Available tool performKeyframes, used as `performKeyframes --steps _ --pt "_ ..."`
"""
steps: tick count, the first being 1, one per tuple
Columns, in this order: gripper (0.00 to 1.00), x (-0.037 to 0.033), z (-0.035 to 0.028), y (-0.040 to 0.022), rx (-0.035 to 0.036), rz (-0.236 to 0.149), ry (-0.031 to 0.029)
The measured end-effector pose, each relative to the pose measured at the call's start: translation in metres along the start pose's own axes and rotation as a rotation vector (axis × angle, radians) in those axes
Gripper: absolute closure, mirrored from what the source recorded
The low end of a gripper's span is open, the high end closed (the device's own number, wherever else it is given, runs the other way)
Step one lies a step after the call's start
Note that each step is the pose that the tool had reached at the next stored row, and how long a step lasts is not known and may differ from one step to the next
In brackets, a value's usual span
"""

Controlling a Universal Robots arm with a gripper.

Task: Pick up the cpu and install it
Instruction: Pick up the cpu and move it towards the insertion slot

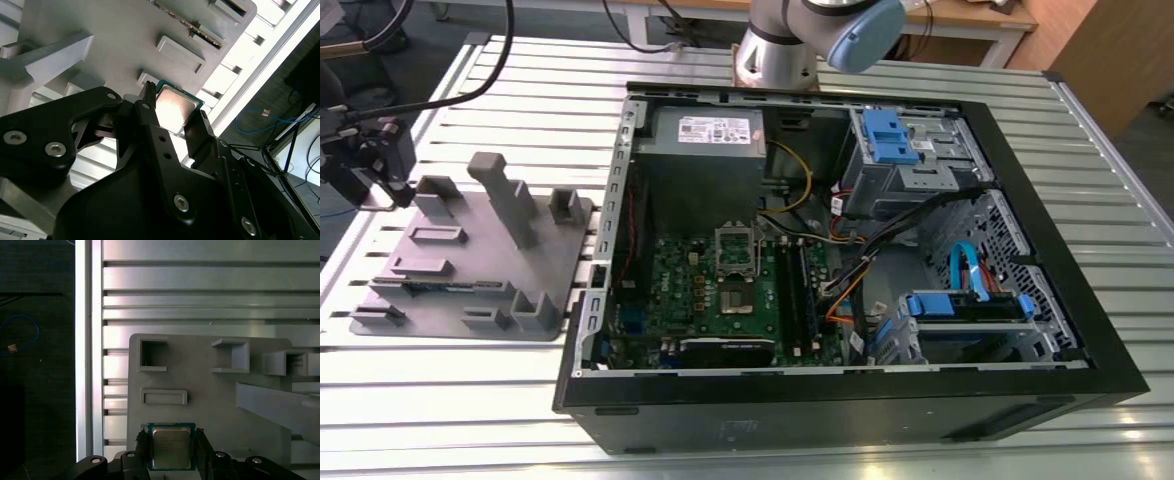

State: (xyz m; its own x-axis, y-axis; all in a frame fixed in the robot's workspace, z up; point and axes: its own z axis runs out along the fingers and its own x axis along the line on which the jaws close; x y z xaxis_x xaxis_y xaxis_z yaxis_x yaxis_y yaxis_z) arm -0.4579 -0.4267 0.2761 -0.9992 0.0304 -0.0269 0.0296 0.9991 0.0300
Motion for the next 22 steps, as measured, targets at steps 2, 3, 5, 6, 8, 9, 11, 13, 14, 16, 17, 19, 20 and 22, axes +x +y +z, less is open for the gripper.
performKeyframes --steps 2,3,5,6,8,9,11,13,14,16,17,19,20,22 --pt "0.53 0.0000 -0.0015 0.0000 0.0000 0.000 0.0001" --pt "0.53 0.0000 -0.0018 0.0001 0.0000 0.000 0.0000" --pt "0.53 0.0000 -0.0019 0.0001 0.0000 0.000 0.0001" --pt "0.53 0.0000 -0.0018 0.0000 0.0000 0.000 0.0000" --pt "0.53 0.0000 -0.0024 0.0000 0.0002 0.000 0.0003" --pt "0.53 0.0000 -0.0027 0.0001 0.0001 0.000 0.0003" --pt "0.53 -0.0001 -0.0037 0.0001 0.0001 0.000 0.0002" --pt "0.53 -0.0001 -0.0051 0.0001 0.0001 0.000 0.0001" --pt "0.53 -0.0002 -0.0060 0.0002 0.0001 0.000 0.0001" --pt "0.53 -0.0002 -0.0083 0.0002 0.0001 0.000 0.0001" --pt "0.53 -0.0002 -0.0095 0.0003 0.0001 0.000 0.0002" --pt "0.53 -0.0003 -0.0121 0.0004 0.0000 0.000 0.0000" --pt "0.53 -0.0004 -0.0137 0.0004 0.0000 0.000 0.0000" --pt "0.53 -0.0005 -0.0173 0.0005 0.0000 0.000 0.0000"
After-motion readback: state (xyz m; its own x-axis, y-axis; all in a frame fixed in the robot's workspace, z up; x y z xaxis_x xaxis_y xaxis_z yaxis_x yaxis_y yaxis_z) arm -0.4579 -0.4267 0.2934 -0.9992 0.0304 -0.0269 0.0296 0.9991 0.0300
